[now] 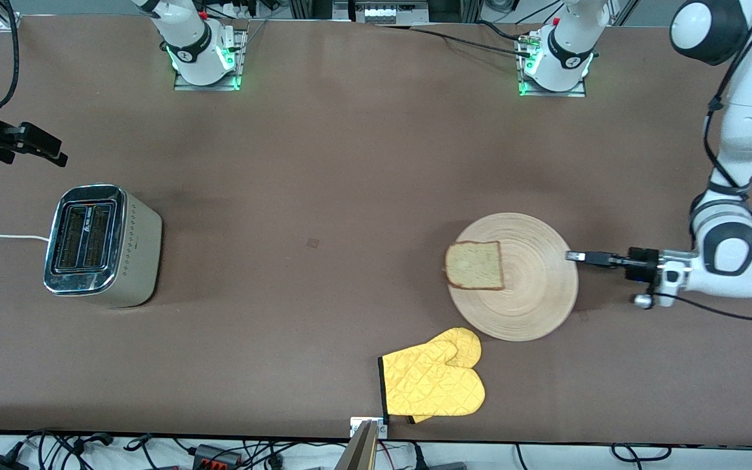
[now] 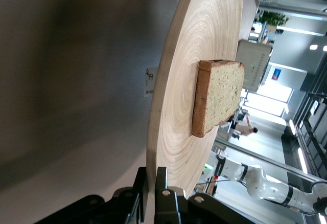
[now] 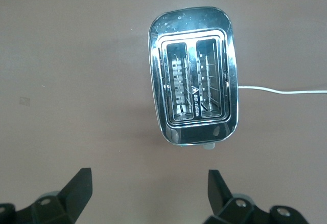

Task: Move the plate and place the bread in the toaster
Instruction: 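Slide the plate toward the toaster with the left gripper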

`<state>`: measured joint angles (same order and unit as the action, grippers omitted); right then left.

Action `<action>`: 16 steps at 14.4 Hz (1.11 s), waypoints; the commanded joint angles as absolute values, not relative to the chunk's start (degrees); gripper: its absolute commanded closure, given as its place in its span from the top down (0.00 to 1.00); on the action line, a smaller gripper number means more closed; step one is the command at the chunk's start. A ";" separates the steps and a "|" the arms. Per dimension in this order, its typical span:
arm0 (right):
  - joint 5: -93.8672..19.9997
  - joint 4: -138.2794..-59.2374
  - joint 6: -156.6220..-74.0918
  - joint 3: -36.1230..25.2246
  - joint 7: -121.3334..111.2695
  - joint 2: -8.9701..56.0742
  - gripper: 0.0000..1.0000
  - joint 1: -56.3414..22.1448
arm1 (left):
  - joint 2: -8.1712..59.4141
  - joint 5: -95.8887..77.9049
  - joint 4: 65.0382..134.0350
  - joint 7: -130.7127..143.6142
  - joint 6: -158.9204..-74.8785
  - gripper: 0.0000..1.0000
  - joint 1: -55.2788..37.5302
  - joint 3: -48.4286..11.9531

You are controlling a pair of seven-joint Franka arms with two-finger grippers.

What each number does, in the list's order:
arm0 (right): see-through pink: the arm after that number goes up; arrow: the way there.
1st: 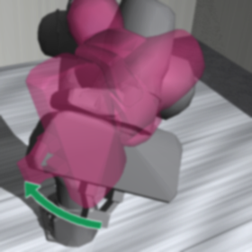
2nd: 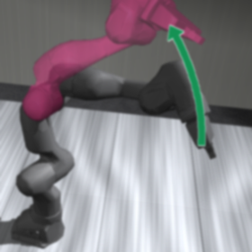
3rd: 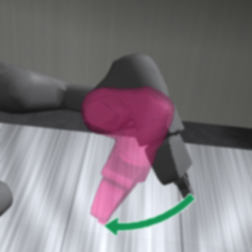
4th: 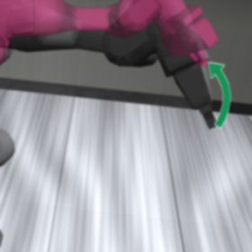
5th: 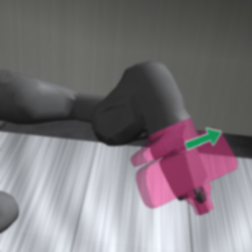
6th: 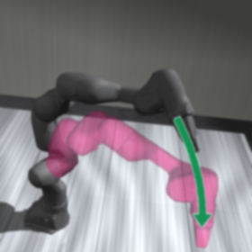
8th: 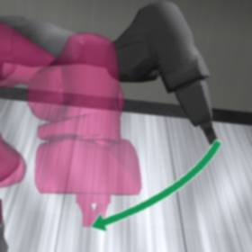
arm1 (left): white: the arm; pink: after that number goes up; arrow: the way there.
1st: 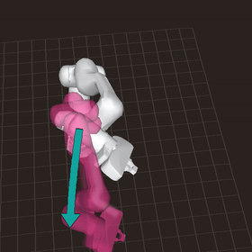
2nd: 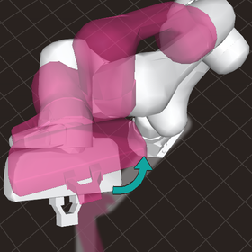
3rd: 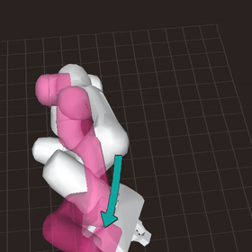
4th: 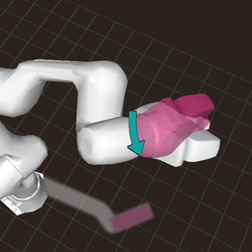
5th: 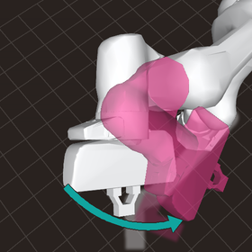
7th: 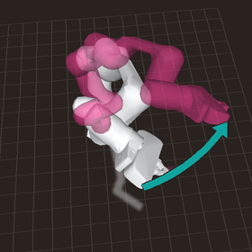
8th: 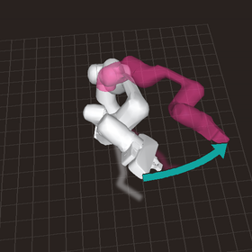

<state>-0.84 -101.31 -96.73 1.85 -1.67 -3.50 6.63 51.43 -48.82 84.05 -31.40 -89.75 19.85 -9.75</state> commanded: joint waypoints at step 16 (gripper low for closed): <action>-1.58 -99.58 -99.14 2.29 -0.44 4.91 1.00 3.26 | 50.89 -74.44 89.30 -33.93 -115.39 0.00 -13.70 -11.07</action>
<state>-0.94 -101.15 -99.03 2.12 -1.59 3.09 5.17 51.75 -72.33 87.94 -31.63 -114.64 -13.25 -11.28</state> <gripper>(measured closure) 0.000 0.907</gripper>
